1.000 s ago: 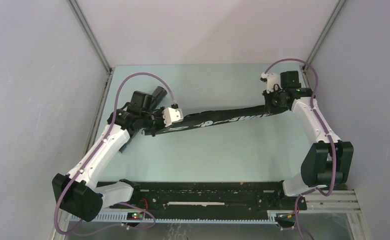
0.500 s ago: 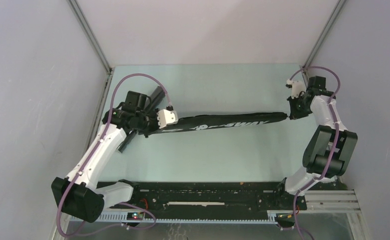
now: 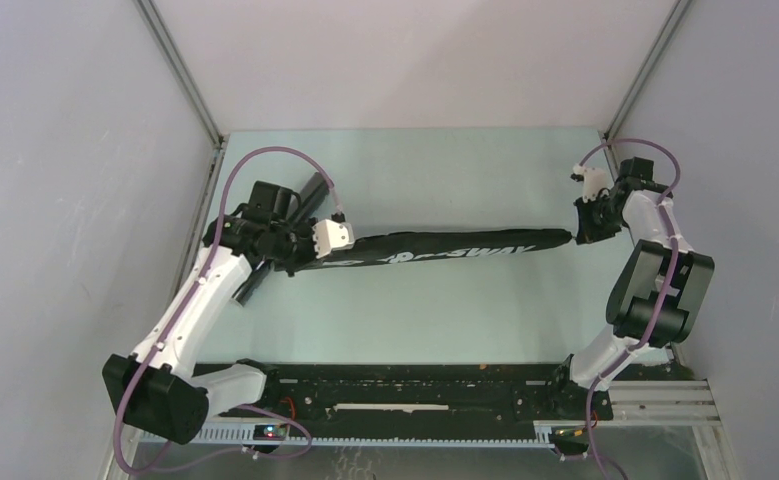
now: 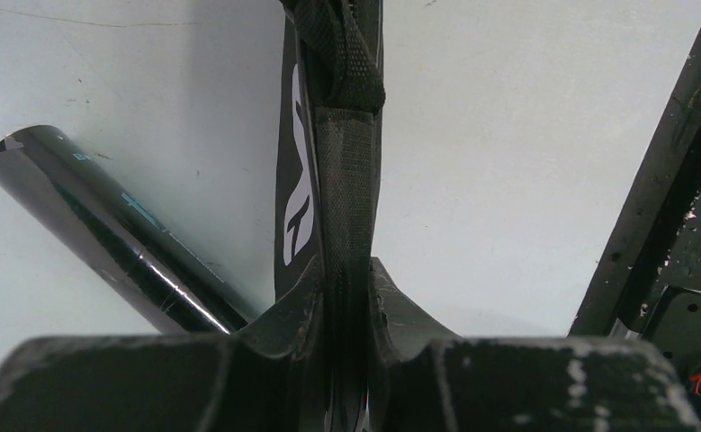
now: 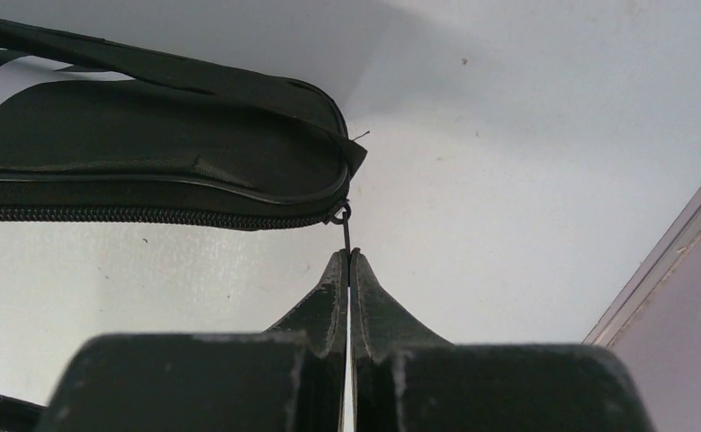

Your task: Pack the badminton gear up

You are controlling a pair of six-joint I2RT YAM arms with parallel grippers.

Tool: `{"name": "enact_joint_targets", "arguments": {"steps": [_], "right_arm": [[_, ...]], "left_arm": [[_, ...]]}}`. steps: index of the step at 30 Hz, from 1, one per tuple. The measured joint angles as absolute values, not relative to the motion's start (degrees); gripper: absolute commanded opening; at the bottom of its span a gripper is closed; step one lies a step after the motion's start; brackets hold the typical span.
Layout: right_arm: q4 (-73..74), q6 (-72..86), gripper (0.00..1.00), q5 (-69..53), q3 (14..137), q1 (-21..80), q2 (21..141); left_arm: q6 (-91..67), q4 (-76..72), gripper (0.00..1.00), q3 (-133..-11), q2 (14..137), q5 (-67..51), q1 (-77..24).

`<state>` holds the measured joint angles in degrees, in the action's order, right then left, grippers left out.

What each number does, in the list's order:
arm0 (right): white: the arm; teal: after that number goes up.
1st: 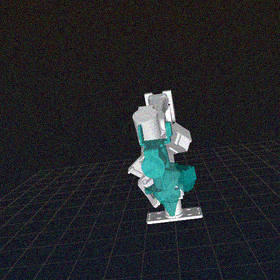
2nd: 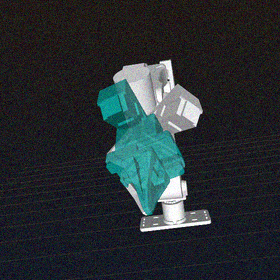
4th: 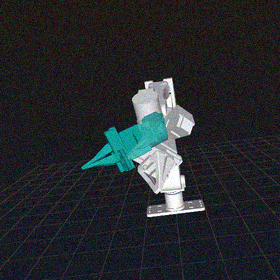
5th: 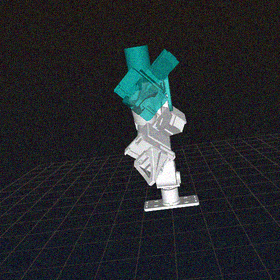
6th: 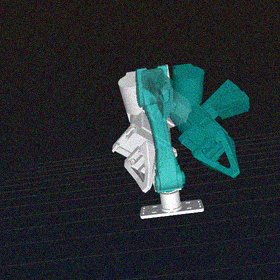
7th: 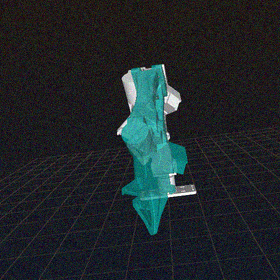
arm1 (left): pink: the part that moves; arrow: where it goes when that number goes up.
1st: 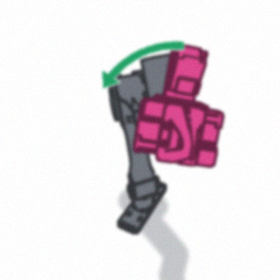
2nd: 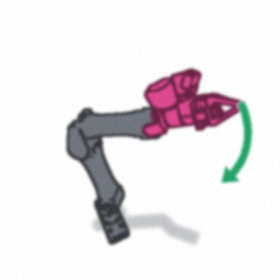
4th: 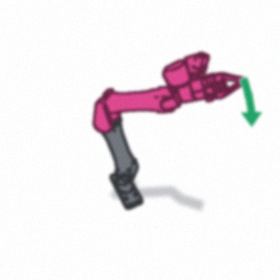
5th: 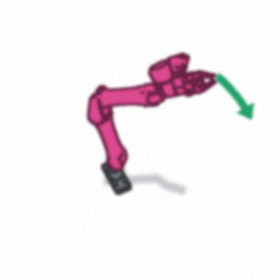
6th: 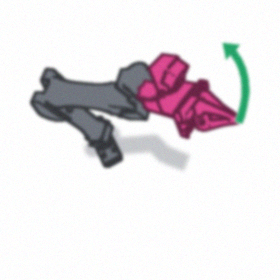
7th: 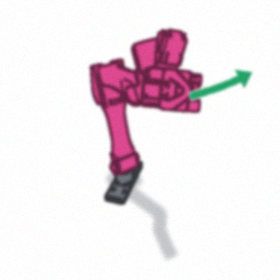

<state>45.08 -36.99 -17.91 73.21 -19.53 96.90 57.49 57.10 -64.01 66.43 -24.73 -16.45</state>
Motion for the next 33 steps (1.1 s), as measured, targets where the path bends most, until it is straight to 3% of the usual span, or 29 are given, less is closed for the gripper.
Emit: {"name": "enact_joint_targets", "arguments": {"steps": [33], "right_arm": [[47.42, -40.18, 0.00, -18.41, 82.59, -20.18, 114.30]], "left_arm": [[64.01, 56.71, 0.00, -64.36, 67.85, -27.18, -16.53]]}}
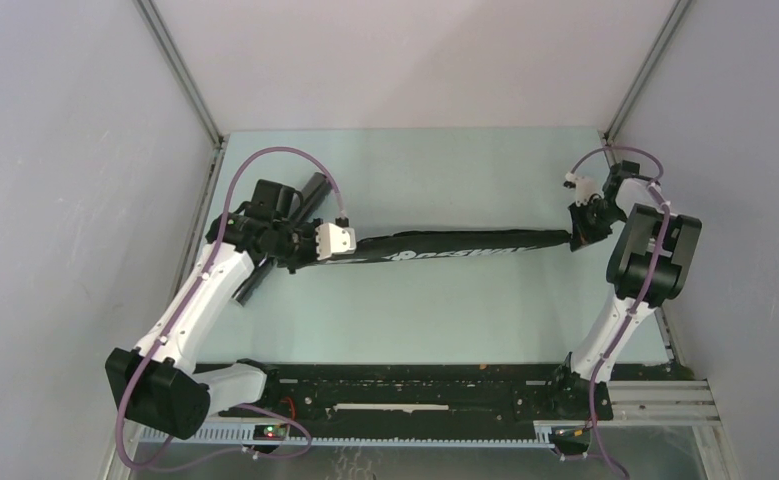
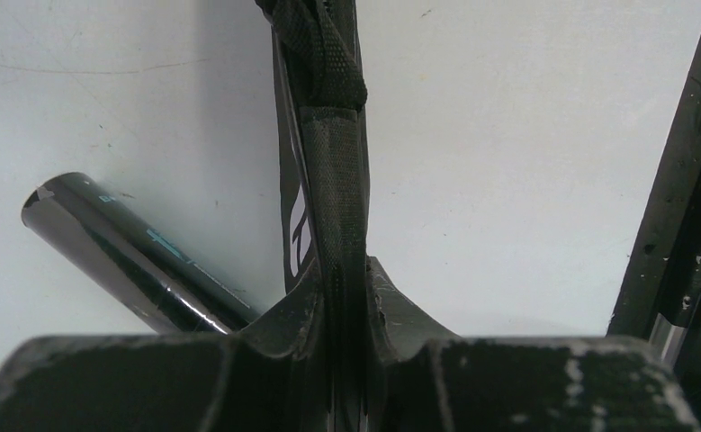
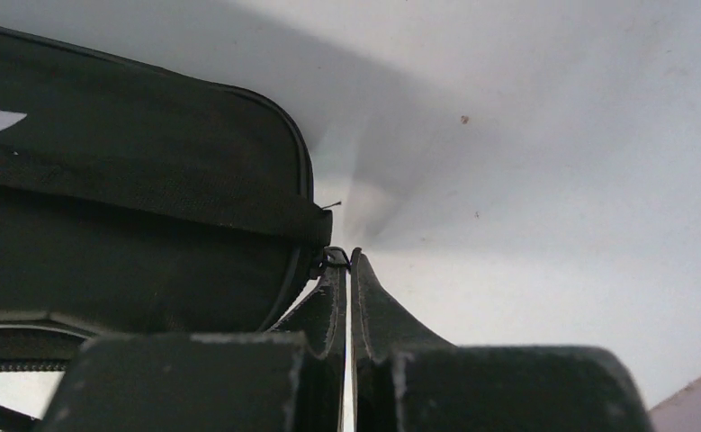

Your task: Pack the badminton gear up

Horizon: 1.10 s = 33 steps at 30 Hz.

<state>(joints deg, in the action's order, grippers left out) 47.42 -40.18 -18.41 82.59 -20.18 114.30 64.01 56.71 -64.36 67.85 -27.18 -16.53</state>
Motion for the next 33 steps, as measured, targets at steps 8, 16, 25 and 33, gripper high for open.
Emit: {"name": "enact_joint_targets", "arguments": {"steps": [8, 16, 25, 33], "right_arm": [[47.48, -39.18, 0.17, -18.00, 83.02, -19.75, 115.72], [49.56, -40.49, 0.91, -18.63, 84.60, -21.78, 111.57], [55.61, -47.97, 0.95, -21.08, 83.77, -13.15, 90.35], [55.55, -51.44, 0.95, -20.47, 80.62, 7.99, 86.67]], "left_arm": [[64.95, 56.73, 0.00, -64.36, 68.25, -27.68, -16.53], [64.90, 56.75, 0.00, -64.36, 68.25, -28.10, -16.27], [65.17, 56.73, 0.00, -64.36, 68.75, -29.61, -16.27], [67.96, 56.73, 0.00, -64.60, 69.76, -31.53, -16.27]]}}
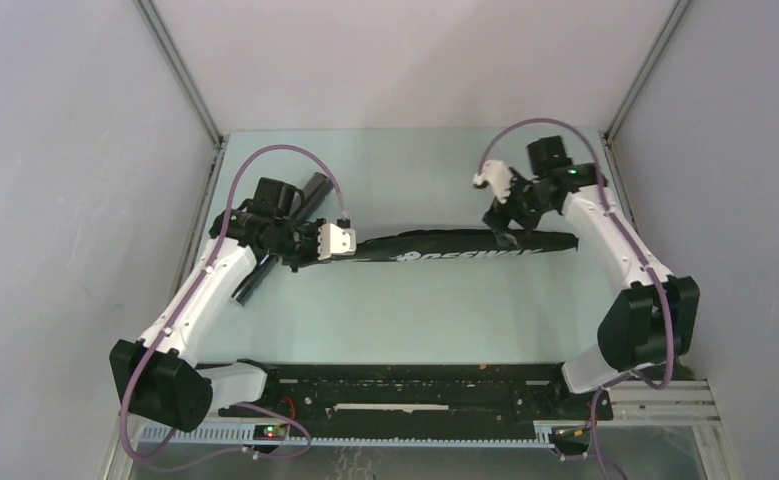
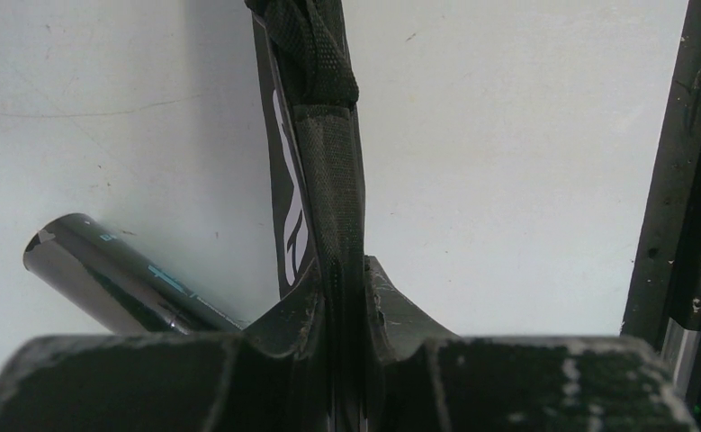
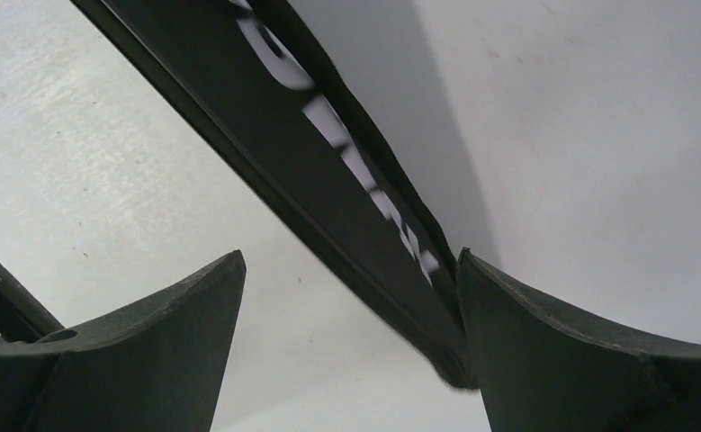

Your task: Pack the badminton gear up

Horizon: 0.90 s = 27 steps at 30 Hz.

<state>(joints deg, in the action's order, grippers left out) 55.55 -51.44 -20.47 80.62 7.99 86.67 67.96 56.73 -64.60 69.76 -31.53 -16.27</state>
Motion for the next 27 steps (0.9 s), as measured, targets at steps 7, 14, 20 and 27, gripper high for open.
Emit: {"name": "enact_joint_targets", "arguments": {"steps": [7, 14, 20, 27], "right_arm": [[52.84, -52.49, 0.89, -15.70, 78.87, 19.18, 93.12], [47.70, -51.88, 0.44, -12.12, 74.24, 21.02, 95.50], [38.83, -52.01, 0.14, -5.43, 70.02, 21.52, 96.23], [28.05, -57.12, 0.29, 0.95, 72.03, 24.82, 102.26]], "left_arm": [[69.04, 56.73, 0.00, -64.60, 69.89, -32.84, -16.27], [67.94, 55.88, 0.00, -64.58, 69.87, -34.22, -16.29], [66.11, 53.36, 0.00, -62.48, 67.66, -30.26, -18.68], [62.28, 47.66, 0.05, -54.87, 61.93, -21.43, -24.12]]}}
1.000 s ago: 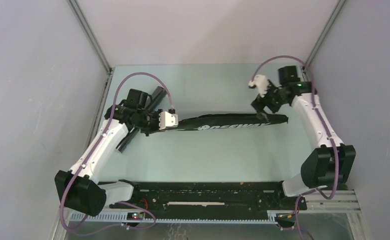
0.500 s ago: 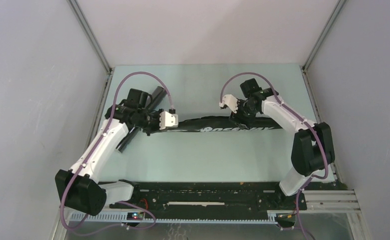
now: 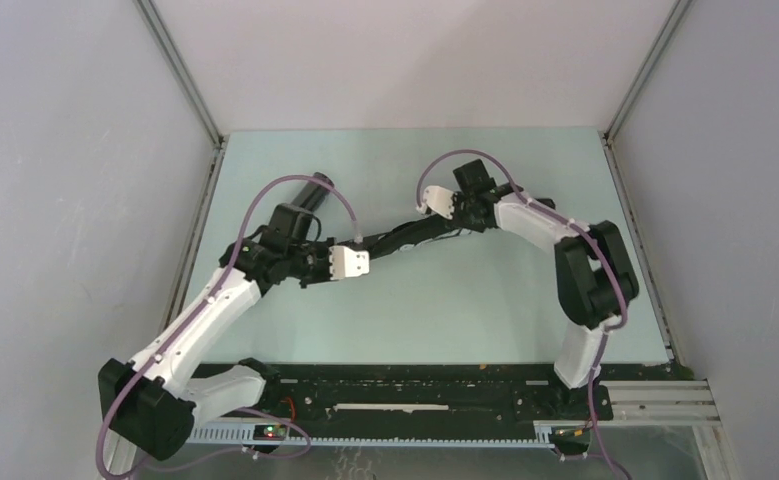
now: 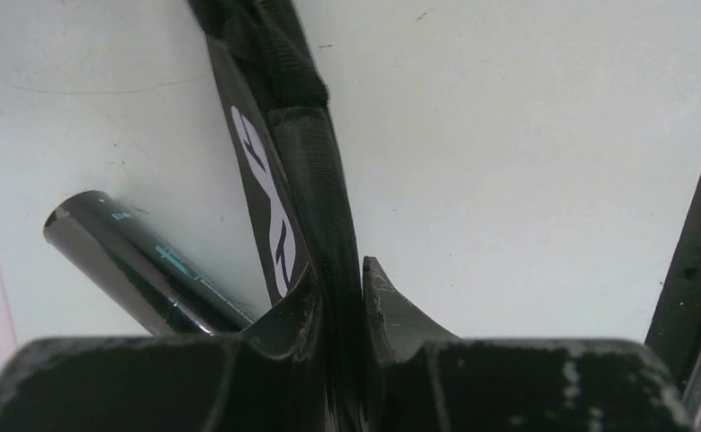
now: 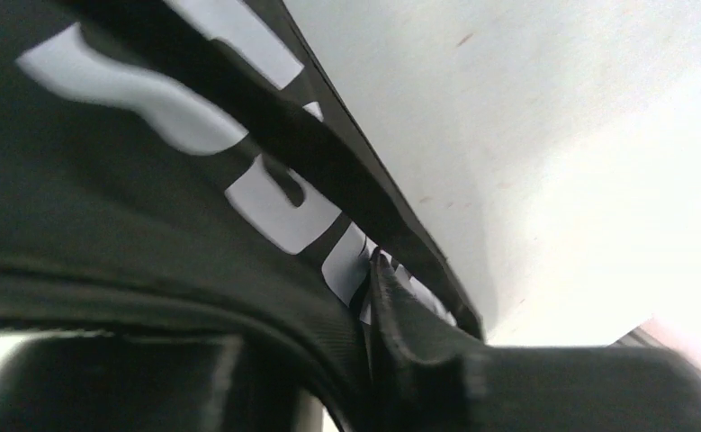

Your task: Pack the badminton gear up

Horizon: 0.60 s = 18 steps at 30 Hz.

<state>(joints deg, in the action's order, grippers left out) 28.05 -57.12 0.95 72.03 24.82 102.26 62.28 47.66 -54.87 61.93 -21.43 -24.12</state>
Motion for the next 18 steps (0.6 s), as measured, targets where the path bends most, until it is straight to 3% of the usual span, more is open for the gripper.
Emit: {"name": "enact_joint_targets", "arguments": {"steps": [6, 9, 13, 18], "right_arm": [[23.70, -55.59, 0.64, 5.87, 84.07, 24.34, 113.49], [20.27, -54.78, 0.72, 8.93, 85.47, 23.16, 115.46], [18.85, -53.93, 0.83, 10.66, 85.01, 22.15, 115.13], [19.03, -52.51, 0.99, 9.61, 77.08, 21.63, 108.22]], "left_arm": [[52.51, 42.78, 0.06, -53.74, 65.87, -15.11, -30.30], [48.69, 39.68, 0.10, -54.04, 69.87, -12.58, -32.64], [45.60, 36.03, 0.22, -54.02, 72.23, -10.20, -34.52], [42.78, 33.85, 0.25, -54.02, 75.00, -8.82, -35.88]]}}
